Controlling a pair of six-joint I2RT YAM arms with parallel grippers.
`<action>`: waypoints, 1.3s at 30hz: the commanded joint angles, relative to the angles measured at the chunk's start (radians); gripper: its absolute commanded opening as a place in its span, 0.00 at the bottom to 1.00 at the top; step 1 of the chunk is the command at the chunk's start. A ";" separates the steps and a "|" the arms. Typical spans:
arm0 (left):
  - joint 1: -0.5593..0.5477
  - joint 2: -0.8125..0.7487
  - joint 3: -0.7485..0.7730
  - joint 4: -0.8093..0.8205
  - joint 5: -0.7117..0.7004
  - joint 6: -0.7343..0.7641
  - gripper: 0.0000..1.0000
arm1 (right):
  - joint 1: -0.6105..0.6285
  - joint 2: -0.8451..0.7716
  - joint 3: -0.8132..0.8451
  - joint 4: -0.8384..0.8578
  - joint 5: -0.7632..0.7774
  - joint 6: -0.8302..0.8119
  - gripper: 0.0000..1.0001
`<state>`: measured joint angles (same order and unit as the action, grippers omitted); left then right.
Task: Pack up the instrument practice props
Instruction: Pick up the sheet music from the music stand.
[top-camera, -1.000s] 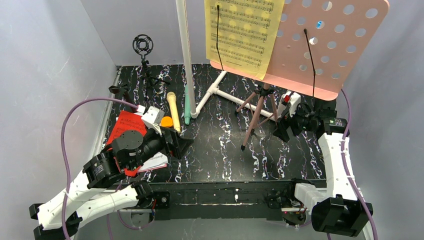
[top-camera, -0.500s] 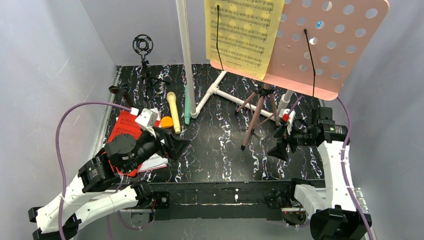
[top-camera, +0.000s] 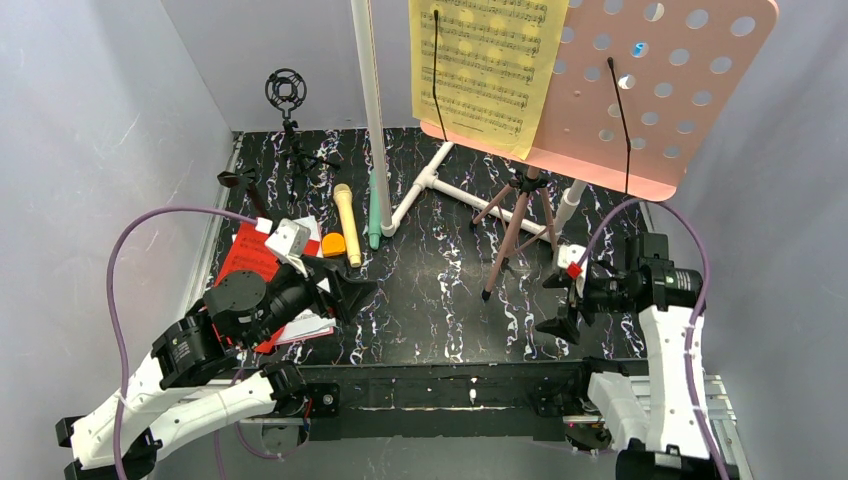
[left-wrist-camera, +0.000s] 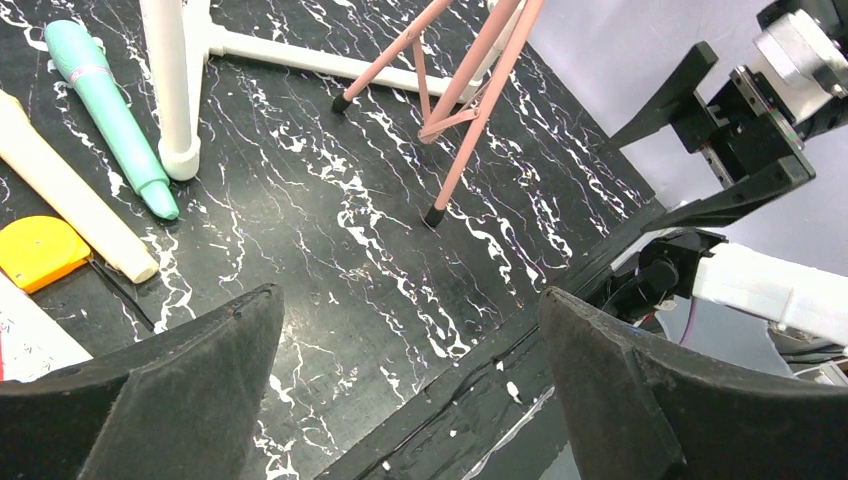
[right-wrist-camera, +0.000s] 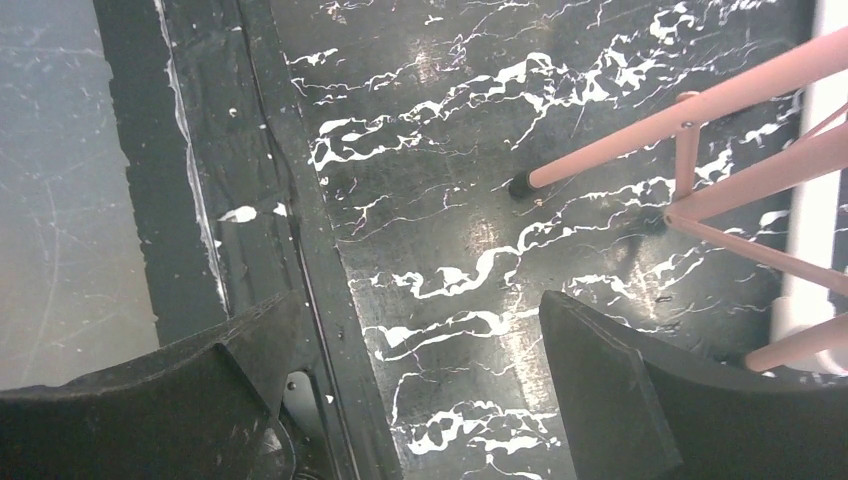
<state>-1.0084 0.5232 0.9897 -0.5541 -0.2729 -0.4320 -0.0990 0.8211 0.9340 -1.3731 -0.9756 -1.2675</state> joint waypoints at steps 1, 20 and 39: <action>-0.003 -0.023 -0.004 -0.010 -0.009 -0.008 0.98 | -0.004 -0.106 -0.013 -0.050 -0.040 -0.072 0.98; -0.003 -0.008 0.004 -0.006 -0.008 0.003 0.98 | -0.042 -0.141 0.416 0.696 -0.325 1.005 0.97; -0.003 -0.002 -0.056 0.066 -0.013 0.013 0.98 | -0.331 0.059 0.549 2.047 -0.233 2.377 0.98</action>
<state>-1.0084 0.5087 0.9497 -0.5339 -0.2737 -0.4305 -0.4080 0.8497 1.4742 0.3790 -1.2339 0.8303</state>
